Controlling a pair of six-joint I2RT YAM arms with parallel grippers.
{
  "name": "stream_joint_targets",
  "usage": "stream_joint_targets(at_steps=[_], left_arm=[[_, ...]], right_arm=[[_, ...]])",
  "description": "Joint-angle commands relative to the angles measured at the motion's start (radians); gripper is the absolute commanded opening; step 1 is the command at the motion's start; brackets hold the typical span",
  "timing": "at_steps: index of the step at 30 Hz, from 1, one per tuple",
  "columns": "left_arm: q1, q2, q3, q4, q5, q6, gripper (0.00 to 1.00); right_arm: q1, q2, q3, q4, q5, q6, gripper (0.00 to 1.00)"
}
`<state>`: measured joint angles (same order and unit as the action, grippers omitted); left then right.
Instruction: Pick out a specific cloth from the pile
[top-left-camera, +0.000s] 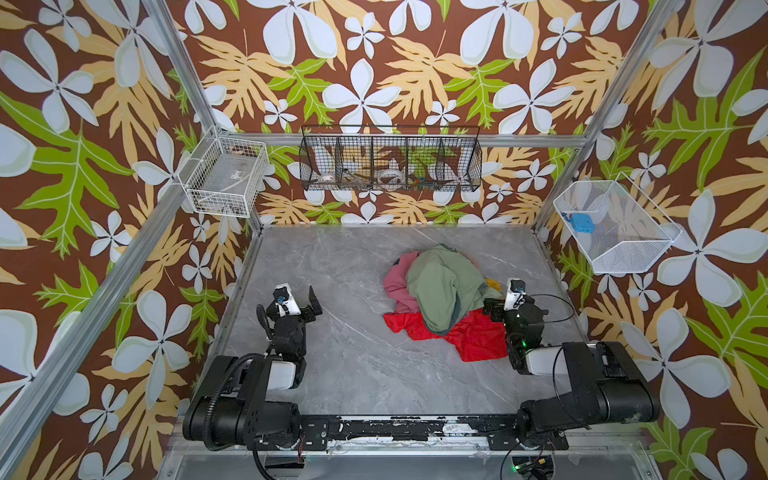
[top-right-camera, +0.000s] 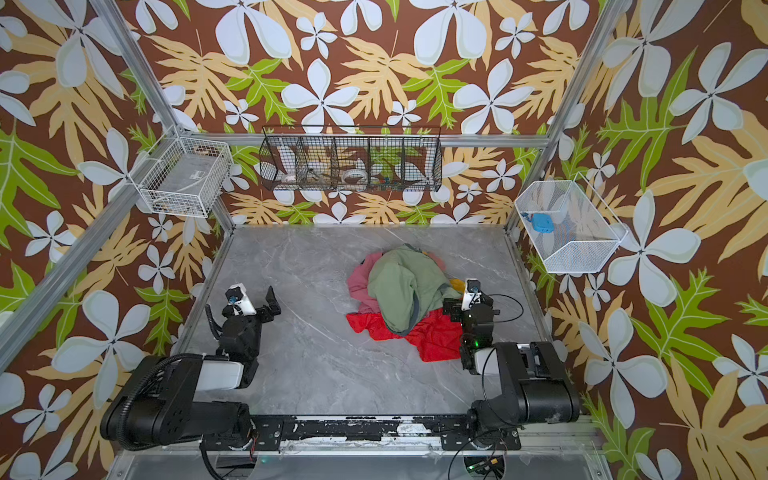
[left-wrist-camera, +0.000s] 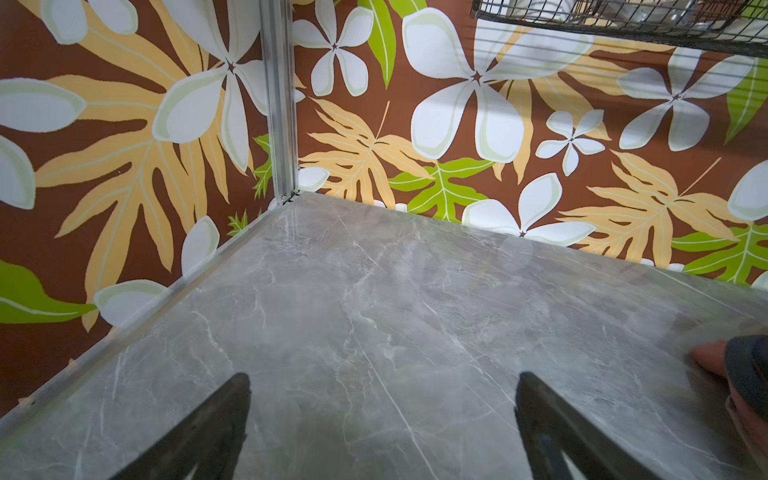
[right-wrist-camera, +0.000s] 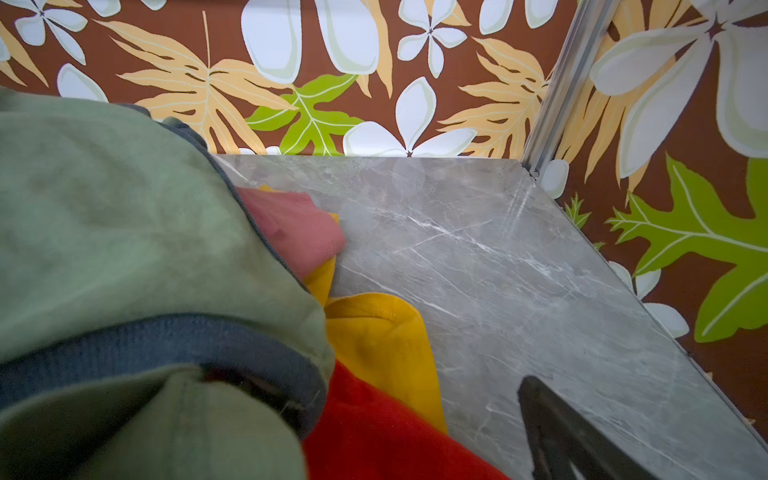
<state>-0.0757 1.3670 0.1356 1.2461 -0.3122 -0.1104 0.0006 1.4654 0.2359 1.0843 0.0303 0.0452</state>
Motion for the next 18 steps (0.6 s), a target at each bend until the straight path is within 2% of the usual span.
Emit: stream_joint_targets(at_steps=[1,6,10,18], left_arm=[[-0.001,0.001,0.004,0.029,0.0,0.003,1.0],[0.0,0.001,0.004,0.027,0.0,0.005,1.0],[-0.001,0.006,0.024,-0.004,0.096,0.046,1.0],[-0.001,0.006,0.027,-0.01,0.104,0.044,1.0]], right_arm=[[0.0,0.001,0.001,0.026,-0.003,0.008,0.99],[0.0,0.001,0.0,0.026,-0.003,0.007,1.0],[-0.001,0.0,-0.001,0.026,-0.003,0.006,1.0],[0.001,-0.001,-0.001,0.026,-0.003,0.007,0.99]])
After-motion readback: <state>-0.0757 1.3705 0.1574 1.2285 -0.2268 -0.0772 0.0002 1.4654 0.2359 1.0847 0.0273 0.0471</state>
